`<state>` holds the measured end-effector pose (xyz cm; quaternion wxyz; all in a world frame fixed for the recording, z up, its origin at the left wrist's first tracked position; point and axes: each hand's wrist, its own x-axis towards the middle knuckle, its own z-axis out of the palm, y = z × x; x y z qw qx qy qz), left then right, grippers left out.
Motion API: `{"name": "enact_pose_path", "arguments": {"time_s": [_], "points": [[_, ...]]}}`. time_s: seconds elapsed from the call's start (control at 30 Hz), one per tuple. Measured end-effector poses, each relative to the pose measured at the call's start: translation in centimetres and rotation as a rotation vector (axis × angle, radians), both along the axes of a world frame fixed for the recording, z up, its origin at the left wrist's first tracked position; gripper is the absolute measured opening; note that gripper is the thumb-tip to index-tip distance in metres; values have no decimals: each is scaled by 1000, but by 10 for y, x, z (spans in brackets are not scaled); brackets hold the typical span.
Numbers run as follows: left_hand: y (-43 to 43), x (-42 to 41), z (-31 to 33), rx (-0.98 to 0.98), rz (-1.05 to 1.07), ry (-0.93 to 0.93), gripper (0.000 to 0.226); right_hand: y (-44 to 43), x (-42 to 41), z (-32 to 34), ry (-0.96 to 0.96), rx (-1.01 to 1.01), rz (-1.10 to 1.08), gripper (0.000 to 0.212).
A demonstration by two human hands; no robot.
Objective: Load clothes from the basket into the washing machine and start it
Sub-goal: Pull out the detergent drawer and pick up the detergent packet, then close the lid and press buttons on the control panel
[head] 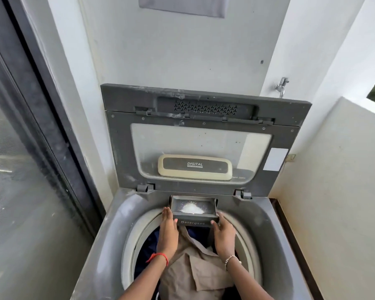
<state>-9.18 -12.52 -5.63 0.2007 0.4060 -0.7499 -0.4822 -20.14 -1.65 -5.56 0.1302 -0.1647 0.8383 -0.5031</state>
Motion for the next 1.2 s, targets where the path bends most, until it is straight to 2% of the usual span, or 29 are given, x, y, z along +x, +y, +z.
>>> {"name": "enact_pose_path", "arguments": {"time_s": [0.13,0.33,0.43,0.57,0.7,0.83,1.1,1.2], "points": [[-8,-5,5,-107,167,-15,34,-2,-8,-1,-19,-99,-81,28],[-28,-15,8,-173,199,26,26,-15,-17,10,-94,-206,-213,21],[-35,-21,13,-232,208,-3,28,-24,-27,12,-76,-174,-233,16],[-45,-30,16,-304,252,-73,11,-34,-43,11,-5,-110,-229,6],[-51,-36,19,-369,269,-135,10,-40,-51,11,33,-97,-214,20],[-55,-39,14,-392,276,-113,9,-41,-55,8,103,-84,-188,25],[-56,-40,15,-394,243,-118,12,-41,-60,12,112,11,-138,24],[-54,-43,29,-488,192,-50,10,-43,-59,34,131,-2,-76,17]]}}
